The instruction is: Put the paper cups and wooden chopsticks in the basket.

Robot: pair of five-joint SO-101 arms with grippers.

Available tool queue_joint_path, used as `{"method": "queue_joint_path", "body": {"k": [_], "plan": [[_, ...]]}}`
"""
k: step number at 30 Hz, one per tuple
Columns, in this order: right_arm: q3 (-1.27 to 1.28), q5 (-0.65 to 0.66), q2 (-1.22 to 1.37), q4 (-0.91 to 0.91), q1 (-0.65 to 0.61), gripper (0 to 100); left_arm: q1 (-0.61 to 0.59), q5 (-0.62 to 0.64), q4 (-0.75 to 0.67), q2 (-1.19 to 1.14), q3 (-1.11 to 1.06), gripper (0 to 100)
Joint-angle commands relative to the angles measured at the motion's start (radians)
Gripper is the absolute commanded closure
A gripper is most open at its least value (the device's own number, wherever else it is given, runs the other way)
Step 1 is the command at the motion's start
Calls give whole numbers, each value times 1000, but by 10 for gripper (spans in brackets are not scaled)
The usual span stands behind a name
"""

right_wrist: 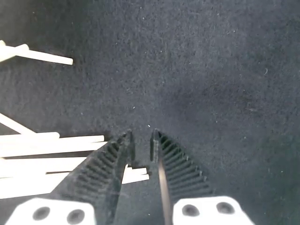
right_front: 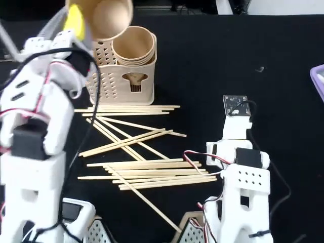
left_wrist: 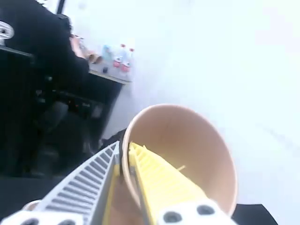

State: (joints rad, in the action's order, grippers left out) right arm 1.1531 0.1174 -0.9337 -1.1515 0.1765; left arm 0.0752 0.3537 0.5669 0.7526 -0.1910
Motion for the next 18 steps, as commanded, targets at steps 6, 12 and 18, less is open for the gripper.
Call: {"method": "queue_joint_path", "body": {"k": [6,12,18], "plan": [[-2,-8,-31,18,-11,923,35,20,-109,-264,22,970],[-4,-8,-31,18,-15,923,31,15,12,-293,36,970],[-10,-6,-31,15,-17,907,25,18,14,-370,51,914]]}}
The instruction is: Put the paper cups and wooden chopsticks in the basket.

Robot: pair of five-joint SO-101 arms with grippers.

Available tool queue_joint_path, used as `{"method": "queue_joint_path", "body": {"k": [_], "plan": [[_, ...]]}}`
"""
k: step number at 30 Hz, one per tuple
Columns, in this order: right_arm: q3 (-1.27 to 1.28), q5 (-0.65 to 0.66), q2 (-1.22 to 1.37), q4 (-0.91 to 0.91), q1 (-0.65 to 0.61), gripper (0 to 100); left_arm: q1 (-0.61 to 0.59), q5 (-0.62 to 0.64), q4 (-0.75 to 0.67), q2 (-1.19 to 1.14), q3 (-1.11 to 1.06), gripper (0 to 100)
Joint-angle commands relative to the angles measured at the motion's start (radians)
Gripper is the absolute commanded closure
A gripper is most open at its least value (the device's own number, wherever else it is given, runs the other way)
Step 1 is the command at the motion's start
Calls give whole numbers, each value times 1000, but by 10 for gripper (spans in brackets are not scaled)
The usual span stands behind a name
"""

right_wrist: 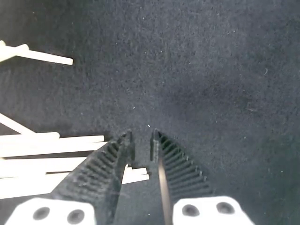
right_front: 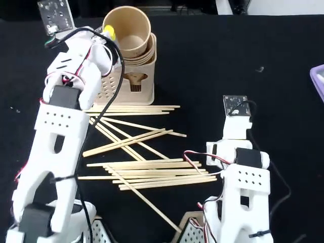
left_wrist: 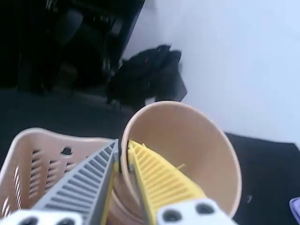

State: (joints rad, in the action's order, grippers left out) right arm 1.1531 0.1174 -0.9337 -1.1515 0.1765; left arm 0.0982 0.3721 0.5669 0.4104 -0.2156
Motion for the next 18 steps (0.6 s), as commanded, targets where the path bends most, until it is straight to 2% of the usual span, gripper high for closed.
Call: {"method": "queue_joint_path", "body": {"k": [1,5,8,12,14,16,18], "plan": [[-12,-5,-31,14,-17,884,2,3,25,-32,85,883],[-12,-8,-31,11,-17,760,1,3,80,-32,136,843],[-13,-5,-31,9,-17,725,-10,-3,166,-29,206,846],[-58,2,-33,-21,-18,740,-64,-20,476,58,361,863],[-134,31,-33,-78,-28,747,-108,-97,628,107,389,866],[-220,87,-33,-150,-81,758,-162,-176,749,140,369,866],[-286,126,-33,-233,-201,769,-237,-235,824,169,303,866]]}}
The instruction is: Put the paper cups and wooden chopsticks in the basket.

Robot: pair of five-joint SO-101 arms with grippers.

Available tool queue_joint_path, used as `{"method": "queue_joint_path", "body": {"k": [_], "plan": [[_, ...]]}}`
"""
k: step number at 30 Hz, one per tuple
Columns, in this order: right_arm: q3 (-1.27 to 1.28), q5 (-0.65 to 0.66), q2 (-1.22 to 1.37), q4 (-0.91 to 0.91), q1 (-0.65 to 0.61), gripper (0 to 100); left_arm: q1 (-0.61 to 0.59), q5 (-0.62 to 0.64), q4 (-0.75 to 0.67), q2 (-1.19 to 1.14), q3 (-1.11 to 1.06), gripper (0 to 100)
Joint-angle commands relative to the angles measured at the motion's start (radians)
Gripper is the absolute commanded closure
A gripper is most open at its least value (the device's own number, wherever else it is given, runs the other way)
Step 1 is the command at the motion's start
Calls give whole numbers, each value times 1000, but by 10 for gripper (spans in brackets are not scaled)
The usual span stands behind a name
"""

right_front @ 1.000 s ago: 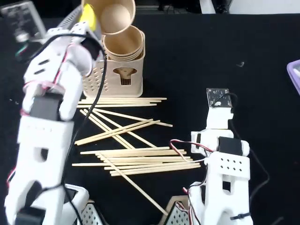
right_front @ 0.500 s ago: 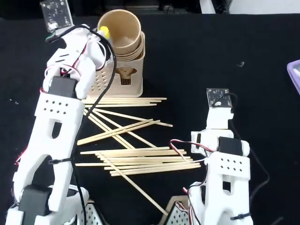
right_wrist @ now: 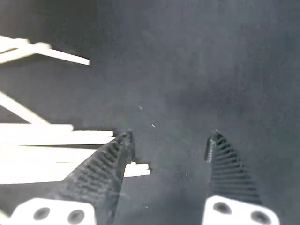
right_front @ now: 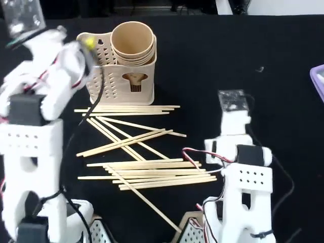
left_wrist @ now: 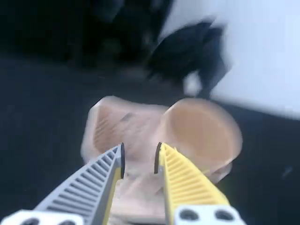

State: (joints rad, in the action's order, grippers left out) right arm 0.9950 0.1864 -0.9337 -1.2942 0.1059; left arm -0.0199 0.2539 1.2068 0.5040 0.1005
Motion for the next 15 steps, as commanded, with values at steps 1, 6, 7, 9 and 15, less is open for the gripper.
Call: {"method": "queue_joint_path", "body": {"k": [1,6,7,9,15], "plan": [[-150,74,-33,-140,-213,771,-162,-143,198,94,-62,866],[-114,163,-25,-201,-683,769,-384,-242,193,166,-354,866],[-90,163,-25,-172,-760,769,-424,-264,175,172,-417,866],[-35,157,-24,-104,-901,769,-506,-321,120,186,-561,866],[110,25,-22,92,-1154,768,-690,-367,-121,186,-923,866]]}}
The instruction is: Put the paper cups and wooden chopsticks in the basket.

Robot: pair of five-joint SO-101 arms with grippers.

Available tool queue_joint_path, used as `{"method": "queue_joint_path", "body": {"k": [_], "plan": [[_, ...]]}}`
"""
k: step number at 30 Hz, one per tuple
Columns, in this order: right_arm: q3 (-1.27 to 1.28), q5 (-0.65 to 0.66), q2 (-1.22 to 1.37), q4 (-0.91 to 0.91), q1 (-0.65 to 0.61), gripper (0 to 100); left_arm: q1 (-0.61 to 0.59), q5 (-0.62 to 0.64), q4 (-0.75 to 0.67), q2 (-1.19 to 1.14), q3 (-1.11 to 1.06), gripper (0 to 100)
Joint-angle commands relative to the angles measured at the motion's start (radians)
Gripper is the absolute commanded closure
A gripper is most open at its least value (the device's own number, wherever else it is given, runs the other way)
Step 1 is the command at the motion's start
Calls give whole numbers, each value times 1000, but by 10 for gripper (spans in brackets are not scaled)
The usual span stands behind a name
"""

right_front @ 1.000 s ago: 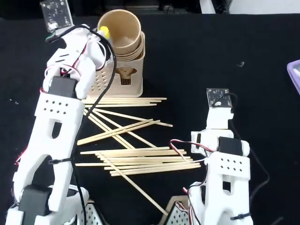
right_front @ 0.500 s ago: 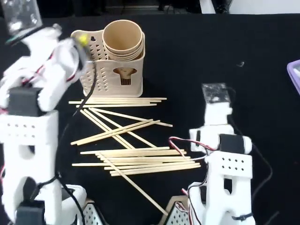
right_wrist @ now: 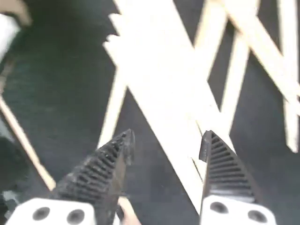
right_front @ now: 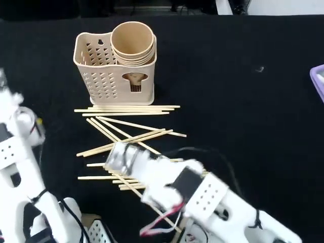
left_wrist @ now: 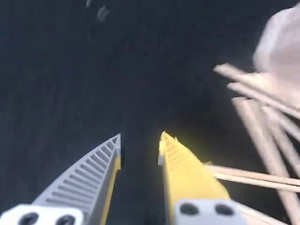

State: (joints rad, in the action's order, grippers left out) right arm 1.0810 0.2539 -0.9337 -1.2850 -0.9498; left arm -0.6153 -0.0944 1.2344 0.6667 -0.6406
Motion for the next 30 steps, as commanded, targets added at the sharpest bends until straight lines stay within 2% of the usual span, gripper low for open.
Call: {"method": "queue_joint_path", "body": {"k": [1,5,11,15,21,27,30], "plan": [[41,-48,-22,104,-120,768,-107,-18,-178,23,-223,866],[125,-52,35,193,-193,729,-124,-18,-221,23,-309,866],[151,-49,254,377,-180,716,-124,-18,-221,23,-344,866],[114,-41,392,428,-92,716,-127,-18,-219,32,-346,866],[24,71,542,420,61,722,-124,-18,-215,34,-346,866],[-4,80,559,428,95,906,-113,-17,-215,31,-348,866],[-4,86,559,423,97,925,-73,-17,-215,25,-349,866]]}}
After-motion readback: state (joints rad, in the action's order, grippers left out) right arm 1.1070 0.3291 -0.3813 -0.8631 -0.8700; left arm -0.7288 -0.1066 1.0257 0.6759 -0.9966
